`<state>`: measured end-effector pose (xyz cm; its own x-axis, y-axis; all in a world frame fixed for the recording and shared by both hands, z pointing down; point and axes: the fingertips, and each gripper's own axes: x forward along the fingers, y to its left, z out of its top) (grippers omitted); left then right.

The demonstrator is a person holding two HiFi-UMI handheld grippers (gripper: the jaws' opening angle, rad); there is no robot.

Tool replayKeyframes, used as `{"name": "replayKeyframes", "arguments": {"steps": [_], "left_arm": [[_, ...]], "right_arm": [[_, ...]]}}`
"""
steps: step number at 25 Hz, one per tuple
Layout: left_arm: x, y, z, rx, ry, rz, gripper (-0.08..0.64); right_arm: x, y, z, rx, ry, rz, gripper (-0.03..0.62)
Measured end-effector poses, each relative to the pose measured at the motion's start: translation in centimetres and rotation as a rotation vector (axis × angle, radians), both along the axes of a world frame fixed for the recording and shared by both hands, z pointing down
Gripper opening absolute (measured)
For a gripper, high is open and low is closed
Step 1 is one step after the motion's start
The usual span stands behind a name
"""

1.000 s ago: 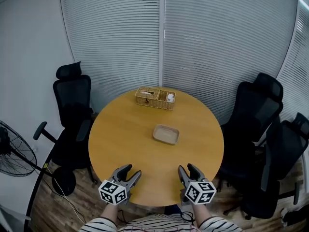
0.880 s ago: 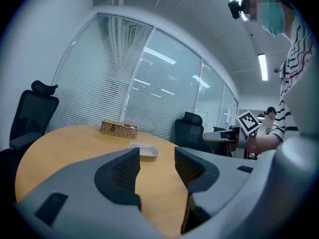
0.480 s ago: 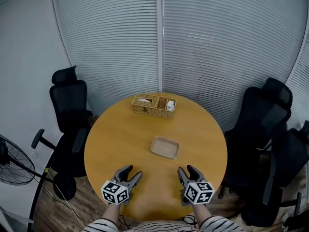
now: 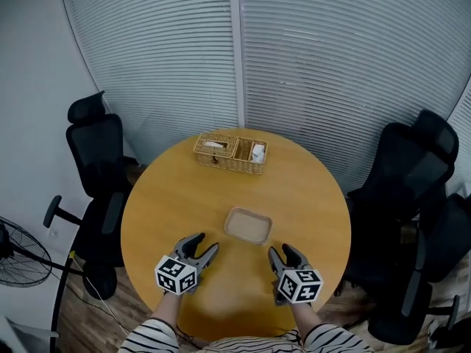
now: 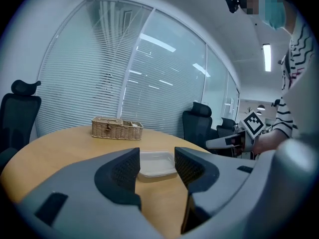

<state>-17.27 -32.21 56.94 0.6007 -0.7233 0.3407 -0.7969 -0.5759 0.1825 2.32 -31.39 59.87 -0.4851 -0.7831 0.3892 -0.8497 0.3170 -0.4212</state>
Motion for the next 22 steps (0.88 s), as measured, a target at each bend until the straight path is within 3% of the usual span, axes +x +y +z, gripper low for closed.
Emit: {"name": "replayKeyframes", "arguments": {"steps": [8,16,22], "left_arm": [[2.4,-5.9,2.4,-0.021,-0.039,0.070,0.198],[3.9,-9.4,7.5,-0.100,-0.113,0.122,0.216],[4.2,-10.6,10.2,-0.177,-0.082,0.118,0.232]], "right_arm": [[-0.7,-4.2,3.3,-0.038,-0.017,-0.018,0.193],[-1.0,-7.1,6.7,-0.069,-0.023,-0.010,0.193],[-1.6,-8.2,8.5,-0.092,-0.040,-0.016,0.193]]}}
